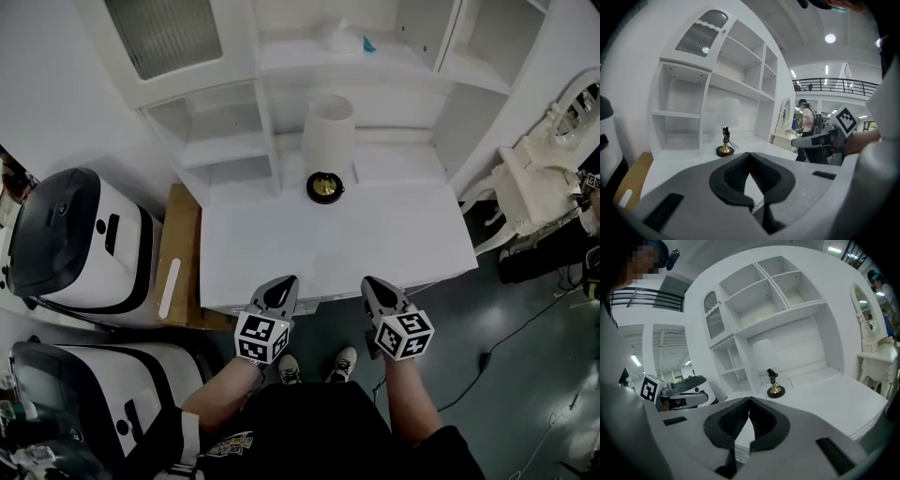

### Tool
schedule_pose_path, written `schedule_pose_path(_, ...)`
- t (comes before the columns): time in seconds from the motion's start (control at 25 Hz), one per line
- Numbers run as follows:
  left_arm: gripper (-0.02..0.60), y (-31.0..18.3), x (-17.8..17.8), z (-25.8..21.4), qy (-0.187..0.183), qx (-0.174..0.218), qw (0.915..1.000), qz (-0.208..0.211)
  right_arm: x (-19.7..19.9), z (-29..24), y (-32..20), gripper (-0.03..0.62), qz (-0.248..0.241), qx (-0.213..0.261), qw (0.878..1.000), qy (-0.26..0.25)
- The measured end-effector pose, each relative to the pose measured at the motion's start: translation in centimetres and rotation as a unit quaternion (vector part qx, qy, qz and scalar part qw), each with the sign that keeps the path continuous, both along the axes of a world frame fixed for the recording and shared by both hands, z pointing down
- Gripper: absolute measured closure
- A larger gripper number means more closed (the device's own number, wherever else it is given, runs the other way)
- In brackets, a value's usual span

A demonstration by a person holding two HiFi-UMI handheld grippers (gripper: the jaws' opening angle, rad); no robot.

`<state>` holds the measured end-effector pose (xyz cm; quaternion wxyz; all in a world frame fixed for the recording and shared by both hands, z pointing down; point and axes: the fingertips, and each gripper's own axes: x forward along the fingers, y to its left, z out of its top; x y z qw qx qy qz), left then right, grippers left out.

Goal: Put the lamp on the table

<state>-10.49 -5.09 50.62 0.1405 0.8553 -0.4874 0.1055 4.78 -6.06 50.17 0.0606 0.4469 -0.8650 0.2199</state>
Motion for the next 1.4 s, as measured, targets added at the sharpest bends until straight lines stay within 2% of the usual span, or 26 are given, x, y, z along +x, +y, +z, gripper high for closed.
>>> schedule_pose_path(0.56, 0.575, 4.0, -3.5, -0.1, 0.009, -0.004, 0.9994, 0.032, -5.1, 0.2, 5.3, 0.569, 0.013, 0.003, 1.0, 0.005)
schedule_pose_path(1.4, 0.575, 4.5, -4.1, 0.7, 0.015, -0.008, 0.999, 0.041, -6.3, 0.7, 6.0, 0.569, 0.015, 0.004, 1.0, 0.015)
